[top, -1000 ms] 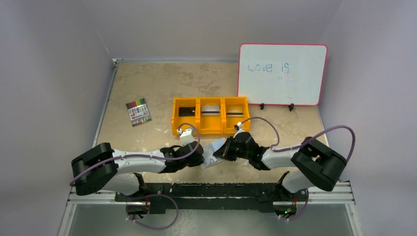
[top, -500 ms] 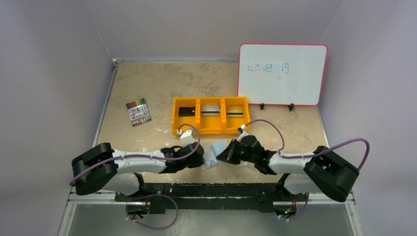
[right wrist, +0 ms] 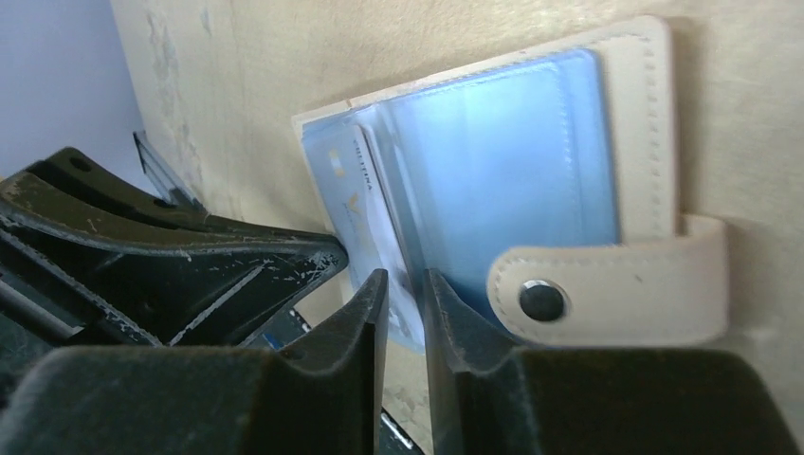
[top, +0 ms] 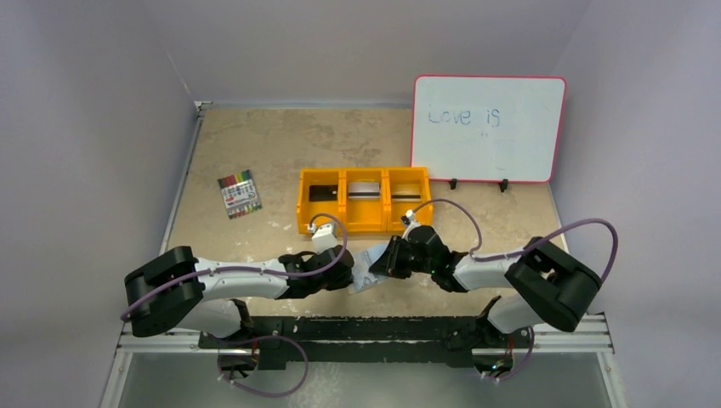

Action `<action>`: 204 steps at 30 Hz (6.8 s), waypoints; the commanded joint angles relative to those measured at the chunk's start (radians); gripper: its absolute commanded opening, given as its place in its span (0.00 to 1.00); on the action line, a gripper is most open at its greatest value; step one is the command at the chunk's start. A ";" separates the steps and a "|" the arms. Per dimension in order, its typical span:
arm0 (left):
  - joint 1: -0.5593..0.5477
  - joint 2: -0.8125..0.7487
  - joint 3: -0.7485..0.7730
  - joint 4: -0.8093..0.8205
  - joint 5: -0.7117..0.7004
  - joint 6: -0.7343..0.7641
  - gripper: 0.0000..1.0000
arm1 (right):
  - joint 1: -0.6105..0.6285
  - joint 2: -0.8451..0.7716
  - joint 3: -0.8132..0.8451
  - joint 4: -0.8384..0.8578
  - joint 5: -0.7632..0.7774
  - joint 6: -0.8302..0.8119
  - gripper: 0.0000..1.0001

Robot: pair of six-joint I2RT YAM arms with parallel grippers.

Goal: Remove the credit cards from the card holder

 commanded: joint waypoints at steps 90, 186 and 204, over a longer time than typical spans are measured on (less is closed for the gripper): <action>-0.046 0.240 0.195 -0.171 0.037 0.172 0.00 | -0.006 -0.050 -0.122 0.145 0.006 0.165 0.18; -0.046 -0.159 0.095 -0.315 -0.301 -0.004 0.40 | -0.001 -0.451 0.115 -0.364 0.352 -0.236 0.00; -0.046 -0.421 0.059 -0.537 -0.483 -0.140 0.71 | 0.004 -0.606 0.167 -0.195 0.320 -1.013 0.00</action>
